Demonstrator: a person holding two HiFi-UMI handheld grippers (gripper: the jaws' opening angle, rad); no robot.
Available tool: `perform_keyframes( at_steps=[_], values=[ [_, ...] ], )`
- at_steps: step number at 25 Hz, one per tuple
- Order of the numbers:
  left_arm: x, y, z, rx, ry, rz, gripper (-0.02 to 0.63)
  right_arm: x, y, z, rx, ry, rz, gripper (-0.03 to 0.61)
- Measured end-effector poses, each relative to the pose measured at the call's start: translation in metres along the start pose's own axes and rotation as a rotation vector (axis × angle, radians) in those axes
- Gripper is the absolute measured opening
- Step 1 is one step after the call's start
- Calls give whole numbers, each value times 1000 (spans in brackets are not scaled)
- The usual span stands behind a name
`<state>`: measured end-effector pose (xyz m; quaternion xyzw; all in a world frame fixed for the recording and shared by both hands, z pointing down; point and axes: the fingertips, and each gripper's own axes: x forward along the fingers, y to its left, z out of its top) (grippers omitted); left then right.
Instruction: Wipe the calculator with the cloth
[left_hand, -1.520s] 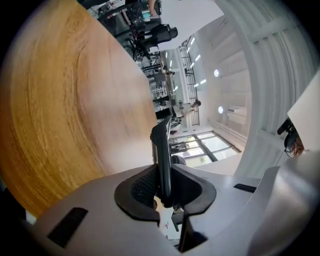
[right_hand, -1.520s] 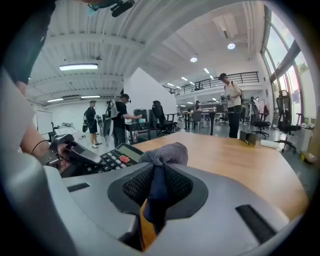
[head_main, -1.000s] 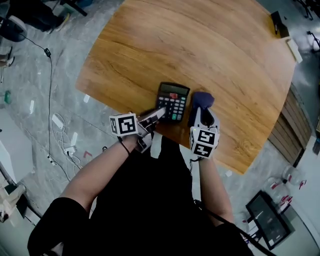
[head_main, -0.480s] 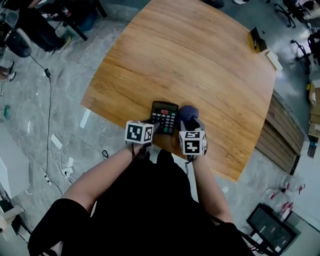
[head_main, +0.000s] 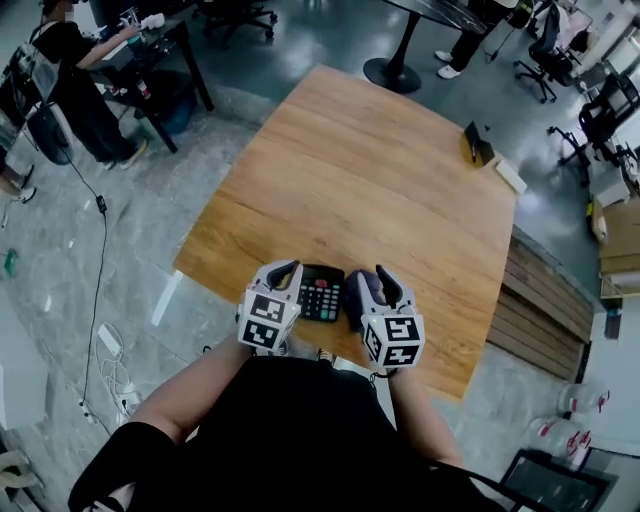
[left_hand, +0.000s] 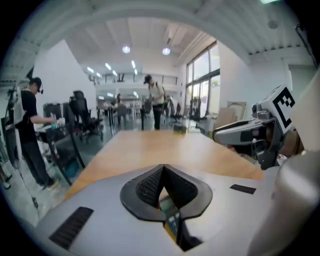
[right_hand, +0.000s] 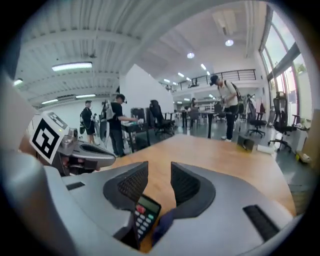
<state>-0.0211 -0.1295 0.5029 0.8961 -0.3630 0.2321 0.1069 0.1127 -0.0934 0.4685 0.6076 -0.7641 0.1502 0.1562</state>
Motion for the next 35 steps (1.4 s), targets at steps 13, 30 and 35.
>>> perform_keyframes(
  at_steps=[13,30,35],
  values=[
    [-69,-39,134,-18,-572,-2,6,-38,50,100,-114,-377,-48,15],
    [-58,-56,128,-34,-545,62,6,-53,41,98,-126,-421,-16,15],
    [-50,-61,130,-45,-551,96,6,-53,31,91,-120,-408,-5,14]
  ],
)
